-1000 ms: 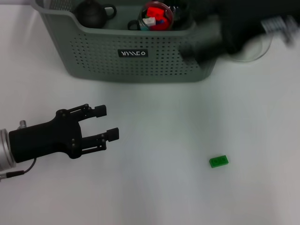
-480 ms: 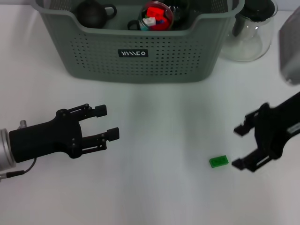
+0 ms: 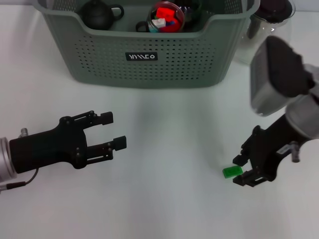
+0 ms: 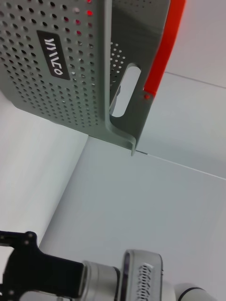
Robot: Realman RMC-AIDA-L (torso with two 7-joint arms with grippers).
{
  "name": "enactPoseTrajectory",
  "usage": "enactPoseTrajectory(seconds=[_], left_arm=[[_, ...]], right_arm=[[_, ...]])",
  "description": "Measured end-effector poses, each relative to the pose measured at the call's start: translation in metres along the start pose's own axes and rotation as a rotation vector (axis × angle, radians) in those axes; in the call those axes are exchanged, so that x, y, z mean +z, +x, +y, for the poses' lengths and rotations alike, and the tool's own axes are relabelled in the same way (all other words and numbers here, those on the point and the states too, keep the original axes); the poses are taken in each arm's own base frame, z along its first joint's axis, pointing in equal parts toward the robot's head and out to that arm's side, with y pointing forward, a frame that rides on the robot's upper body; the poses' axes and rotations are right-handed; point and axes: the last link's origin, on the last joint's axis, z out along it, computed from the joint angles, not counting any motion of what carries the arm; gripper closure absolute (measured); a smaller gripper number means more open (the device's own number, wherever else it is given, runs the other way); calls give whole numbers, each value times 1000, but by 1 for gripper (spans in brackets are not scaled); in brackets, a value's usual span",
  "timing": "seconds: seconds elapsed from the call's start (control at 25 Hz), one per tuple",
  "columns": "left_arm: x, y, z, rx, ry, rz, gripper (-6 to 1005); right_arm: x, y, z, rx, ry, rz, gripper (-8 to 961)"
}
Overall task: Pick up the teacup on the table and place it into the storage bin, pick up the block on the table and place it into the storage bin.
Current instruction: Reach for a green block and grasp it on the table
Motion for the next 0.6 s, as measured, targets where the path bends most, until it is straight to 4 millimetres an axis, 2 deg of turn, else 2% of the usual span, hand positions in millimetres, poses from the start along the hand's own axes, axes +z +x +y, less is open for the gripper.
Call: enactPoseTrajectory(seconds=[0.32, 0.6], left_arm=[[0, -1, 1, -4, 3, 0, 235], [1, 0, 0, -1, 0, 1, 235]], right_arm=[[16, -6, -5, -23, 35, 15, 510], [27, -7, -7, -43, 52, 29, 523]])
